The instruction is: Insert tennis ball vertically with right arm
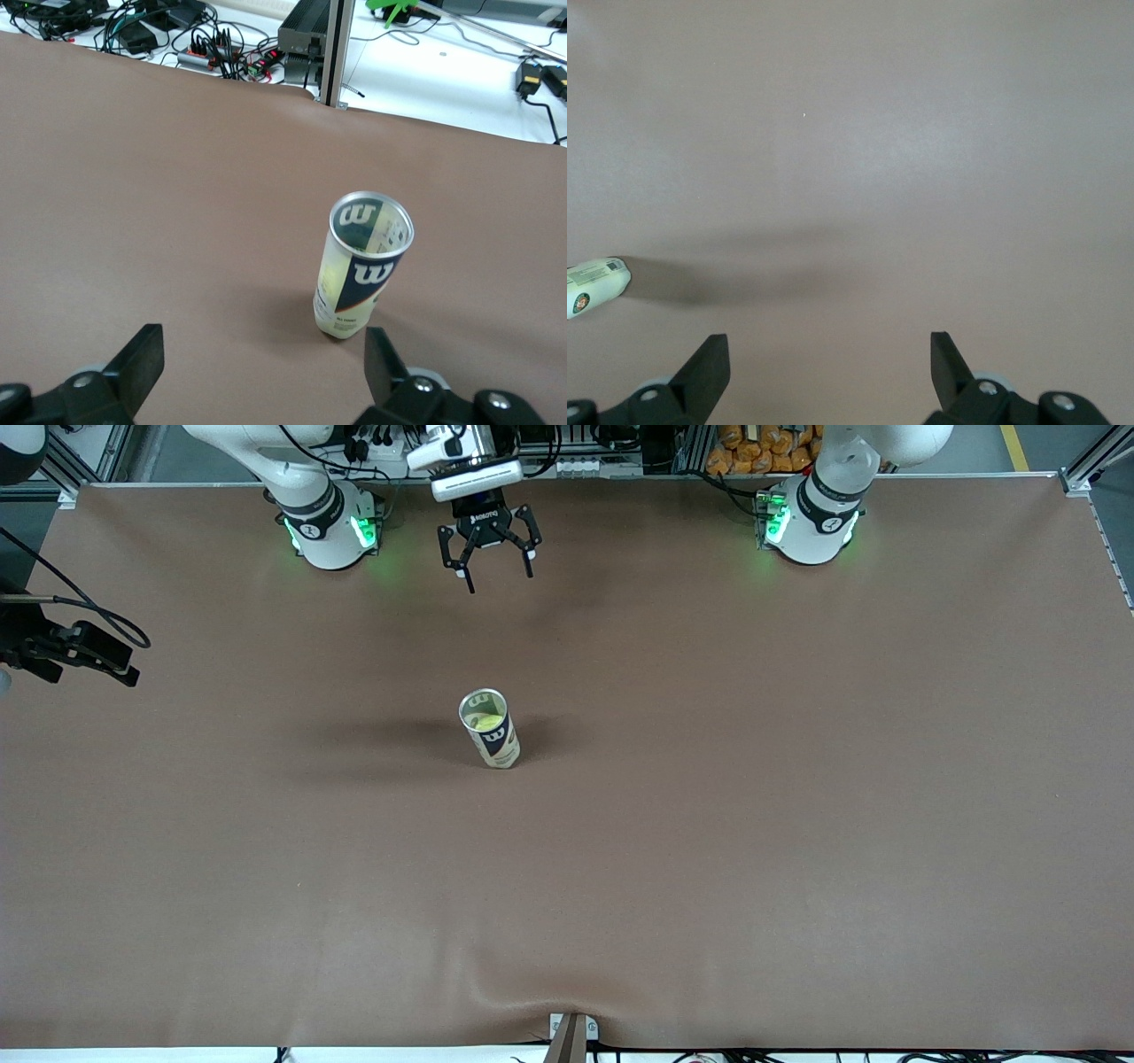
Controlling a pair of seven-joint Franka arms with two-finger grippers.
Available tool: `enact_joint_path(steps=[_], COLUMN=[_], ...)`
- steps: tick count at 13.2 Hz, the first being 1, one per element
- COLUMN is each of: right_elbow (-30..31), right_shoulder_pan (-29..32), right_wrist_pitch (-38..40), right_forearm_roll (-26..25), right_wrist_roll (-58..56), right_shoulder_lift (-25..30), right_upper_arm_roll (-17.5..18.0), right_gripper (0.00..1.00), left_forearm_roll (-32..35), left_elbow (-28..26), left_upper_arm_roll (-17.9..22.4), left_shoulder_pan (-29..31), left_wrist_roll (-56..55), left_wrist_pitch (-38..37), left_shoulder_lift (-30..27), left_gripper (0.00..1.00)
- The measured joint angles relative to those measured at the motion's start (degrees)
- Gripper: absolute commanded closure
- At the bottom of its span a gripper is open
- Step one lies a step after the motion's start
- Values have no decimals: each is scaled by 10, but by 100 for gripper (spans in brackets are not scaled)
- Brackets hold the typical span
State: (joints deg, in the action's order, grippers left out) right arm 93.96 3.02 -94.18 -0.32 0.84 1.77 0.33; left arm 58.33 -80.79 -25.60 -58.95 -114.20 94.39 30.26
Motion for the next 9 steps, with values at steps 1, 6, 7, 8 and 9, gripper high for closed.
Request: enact_joint_path(steps=[1, 6, 7, 8, 9], right_elbow=[0, 0, 1, 1, 1], right_shoulder_pan=[0, 0, 0, 0, 0], right_wrist_pitch=[0, 1, 2, 4, 4], right_forearm_roll=[0, 0, 0, 0, 0], right_wrist_roll=[0, 0, 0, 0, 0], right_shoulder_lift=[0, 1, 1, 2, 2], right_upper_arm_roll=[0, 0, 0, 0, 0], right_gripper=[0, 0, 0, 0, 0], left_forearm_roll=[-12, -98, -124, -154, -182], left_elbow=[5, 14, 14, 15, 15], left_upper_arm_roll=[0, 0, 1, 1, 2], left_shoulder_pan=[9, 84, 107, 133, 161], left_wrist_roll=[23, 154, 190, 229, 271], left_wrist_pitch=[0, 17, 21, 23, 24], left_shoulder_lift=[-11, -75, -91, -108, -125], left_gripper=[0, 0, 0, 0, 0])
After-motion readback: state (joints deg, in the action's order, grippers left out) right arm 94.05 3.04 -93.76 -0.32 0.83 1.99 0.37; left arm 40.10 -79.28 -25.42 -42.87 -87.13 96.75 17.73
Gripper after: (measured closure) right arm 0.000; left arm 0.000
